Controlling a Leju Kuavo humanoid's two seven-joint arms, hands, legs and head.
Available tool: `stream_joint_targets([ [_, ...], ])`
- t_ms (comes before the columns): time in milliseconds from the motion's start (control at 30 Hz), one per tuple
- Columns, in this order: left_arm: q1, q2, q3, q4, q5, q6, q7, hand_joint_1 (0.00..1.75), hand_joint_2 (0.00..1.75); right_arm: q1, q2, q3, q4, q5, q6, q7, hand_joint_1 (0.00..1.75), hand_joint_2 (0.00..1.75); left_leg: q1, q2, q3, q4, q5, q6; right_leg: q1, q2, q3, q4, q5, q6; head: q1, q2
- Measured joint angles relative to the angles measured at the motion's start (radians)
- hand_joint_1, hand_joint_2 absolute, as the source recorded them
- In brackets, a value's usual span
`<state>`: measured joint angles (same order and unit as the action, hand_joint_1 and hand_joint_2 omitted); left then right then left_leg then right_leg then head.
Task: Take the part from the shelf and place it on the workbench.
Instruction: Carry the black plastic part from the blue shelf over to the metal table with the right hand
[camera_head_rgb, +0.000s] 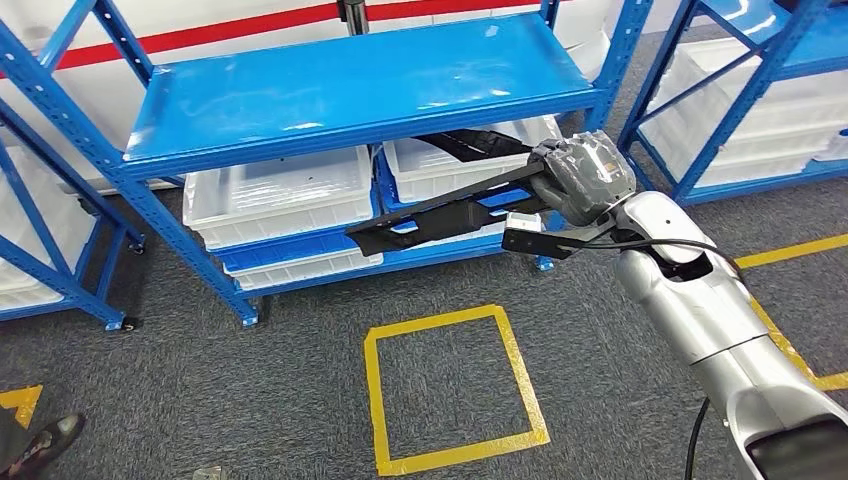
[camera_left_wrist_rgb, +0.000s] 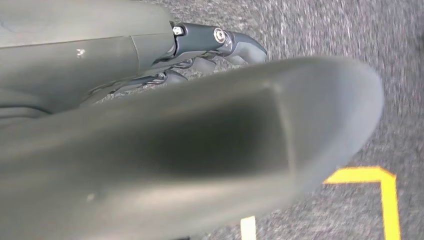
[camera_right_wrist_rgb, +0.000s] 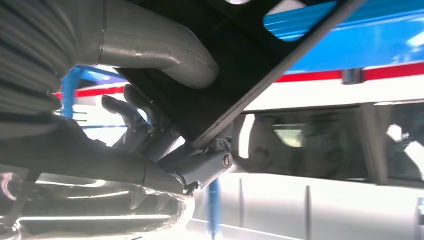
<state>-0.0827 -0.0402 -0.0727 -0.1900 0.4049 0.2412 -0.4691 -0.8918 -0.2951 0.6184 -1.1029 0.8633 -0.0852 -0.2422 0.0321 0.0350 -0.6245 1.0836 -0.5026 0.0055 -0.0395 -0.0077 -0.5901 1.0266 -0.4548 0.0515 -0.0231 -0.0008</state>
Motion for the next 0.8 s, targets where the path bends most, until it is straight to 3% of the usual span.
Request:
stream_joint_targets([
  [67, 0.000, 0.000, 0.000, 0.000, -0.001, -0.001, 0.004, 0.00, 0.00, 0.002, 0.000, -0.003, -0.003, 0.000, 0.000, 0.000, 1.75, 1.75, -0.002, -0.022, -0.053, 0.137, -0.080, 0.003, 0.009, 0.018, -0.015, 0.000, 0.011, -0.019, -0.002, 0.000],
  [100, 0.000, -0.001, 0.000, 0.000, -0.001, -0.002, 0.008, 0.00, 0.00, 0.004, -0.001, -0.003, -0.003, 0.000, 0.000, 0.000, 1.75, 1.75, -0.006, -0.026, -0.074, 0.196, -0.103, 0.008, 0.016, 0.029, -0.021, 0.001, 0.016, -0.026, -0.003, 0.000],
  [133, 0.000, -0.001, 0.000, 0.000, -0.001, -0.003, 0.013, 0.00, 0.00, 0.007, -0.002, -0.005, -0.004, 0.000, 0.000, 0.001, 1.75, 1.75, -0.010, -0.028, -0.082, 0.226, -0.107, 0.017, 0.025, 0.040, -0.026, 0.001, 0.021, -0.033, -0.003, 0.000],
  [167, 0.000, -0.001, 0.000, 0.000, -0.002, -0.005, 0.017, 0.00, 0.00, 0.009, -0.003, -0.008, -0.005, 0.000, 0.000, 0.001, 1.75, 1.75, -0.017, -0.032, -0.071, 0.216, -0.091, 0.030, 0.034, 0.051, -0.029, 0.001, 0.025, -0.039, -0.003, 0.000],
  [200, 0.000, -0.001, 0.000, 0.000, -0.002, -0.006, 0.021, 0.00, 0.00, 0.010, -0.004, -0.012, -0.008, 0.000, 0.000, 0.002, 1.75, 1.75, -0.025, -0.041, -0.044, 0.171, -0.061, 0.049, 0.043, 0.062, -0.031, 0.001, 0.029, -0.045, -0.003, 0.000],
  [267, 0.001, 0.002, 0.000, 0.000, -0.005, -0.009, 0.026, 0.00, 0.00, 0.009, -0.007, -0.020, -0.017, 0.000, 0.001, 0.004, 1.75, 1.75, -0.045, -0.090, 0.025, 0.046, -0.008, 0.105, 0.054, 0.083, -0.035, 0.000, 0.036, -0.052, 0.002, 0.000],
  [300, 0.001, 0.005, -0.001, 0.000, -0.006, -0.009, 0.026, 0.00, 0.00, 0.009, -0.008, -0.023, -0.020, 0.000, 0.001, 0.005, 1.75, 1.75, -0.052, -0.113, 0.050, 0.002, 0.006, 0.124, 0.052, 0.093, -0.038, 0.000, 0.041, -0.051, 0.006, 0.000],
  [333, 0.002, 0.006, -0.001, 0.000, -0.007, -0.009, 0.027, 0.00, 0.00, 0.009, -0.009, -0.027, -0.023, 0.000, 0.002, 0.006, 1.75, 1.75, -0.058, -0.128, 0.062, -0.022, 0.013, 0.137, 0.047, 0.103, -0.041, -0.002, 0.046, -0.046, 0.010, 0.000],
  [367, 0.002, 0.008, -0.002, 0.000, -0.008, -0.009, 0.027, 0.00, 0.00, 0.009, -0.011, -0.029, -0.025, 0.000, 0.003, 0.007, 1.75, 1.75, -0.060, -0.127, 0.065, -0.030, 0.018, 0.140, 0.042, 0.115, -0.044, -0.005, 0.053, -0.039, 0.010, 0.000],
  [400, 0.001, 0.007, -0.002, 0.000, -0.008, -0.009, 0.027, 0.00, 0.00, 0.010, -0.013, -0.033, -0.029, 0.000, 0.003, 0.008, 1.75, 1.75, -0.064, -0.118, 0.069, -0.046, 0.028, 0.141, 0.037, 0.127, -0.046, -0.011, 0.061, -0.032, 0.007, 0.000],
  [433, -0.001, 0.006, -0.002, 0.000, -0.008, -0.010, 0.028, 0.00, 0.00, 0.011, -0.016, -0.038, -0.033, 0.001, 0.003, 0.010, 1.75, 1.75, -0.063, -0.105, 0.077, -0.071, 0.038, 0.139, 0.038, 0.123, -0.052, -0.013, 0.064, -0.028, 0.003, 0.000],
  [500, -0.002, 0.004, -0.002, 0.000, -0.009, -0.011, 0.029, 0.00, 0.00, 0.008, -0.024, -0.048, -0.040, 0.002, 0.005, 0.014, 1.75, 1.75, -0.053, -0.075, 0.094, -0.122, 0.058, 0.132, 0.045, 0.084, -0.080, 0.024, 0.041, -0.027, 0.004, 0.000],
  [567, 0.000, 0.002, -0.002, 0.000, -0.013, -0.012, 0.031, 0.00, 0.00, 0.008, -0.029, -0.055, -0.043, 0.004, 0.009, 0.017, 1.75, 1.75, -0.042, -0.045, 0.094, -0.138, 0.067, 0.118, 0.036, 0.038, -0.131, 0.138, -0.013, -0.022, 0.011, 0.000],
  [633, 0.001, -0.002, -0.002, 0.000, -0.017, -0.014, 0.033, 0.00, 0.00, 0.017, -0.031, -0.059, -0.043, 0.004, 0.010, 0.018, 1.75, 1.75, -0.032, -0.014, 0.088, -0.136, 0.070, 0.101, 0.017, 0.022, -0.162, 0.227, -0.042, 0.000, 0.014, 0.000],
  [667, 0.001, -0.004, -0.002, 0.000, -0.018, -0.015, 0.033, 0.00, 0.00, 0.021, -0.032, -0.061, -0.043, 0.005, 0.011, 0.018, 1.75, 1.75, -0.025, 0.001, 0.086, -0.133, 0.069, 0.091, 0.005, 0.016, -0.152, 0.220, -0.037, 0.017, 0.014, 0.000],
  [733, 0.000, -0.005, -0.002, 0.000, -0.019, -0.015, 0.033, 0.00, 0.00, 0.024, -0.034, -0.066, -0.044, 0.005, 0.012, 0.018, 1.75, 1.75, -0.010, 0.029, 0.078, -0.117, 0.062, 0.063, -0.017, -0.013, -0.078, 0.100, -0.001, 0.058, 0.015, 0.000],
  [767, -0.001, -0.002, -0.002, 0.000, -0.019, -0.015, 0.033, 0.00, 0.00, 0.023, -0.035, -0.068, -0.046, 0.006, 0.013, 0.018, 1.75, 1.75, -0.006, 0.040, 0.071, -0.106, 0.056, 0.048, -0.020, -0.030, -0.043, 0.043, 0.014, 0.073, 0.017, 0.000],
  [800, -0.002, 0.000, -0.003, 0.000, -0.020, -0.015, 0.033, 0.00, 0.00, 0.023, -0.035, -0.070, -0.049, 0.006, 0.014, 0.018, 1.75, 1.75, -0.005, 0.050, 0.064, -0.093, 0.050, 0.034, -0.021, -0.040, -0.023, 0.004, 0.023, 0.074, 0.017, 0.000],
])
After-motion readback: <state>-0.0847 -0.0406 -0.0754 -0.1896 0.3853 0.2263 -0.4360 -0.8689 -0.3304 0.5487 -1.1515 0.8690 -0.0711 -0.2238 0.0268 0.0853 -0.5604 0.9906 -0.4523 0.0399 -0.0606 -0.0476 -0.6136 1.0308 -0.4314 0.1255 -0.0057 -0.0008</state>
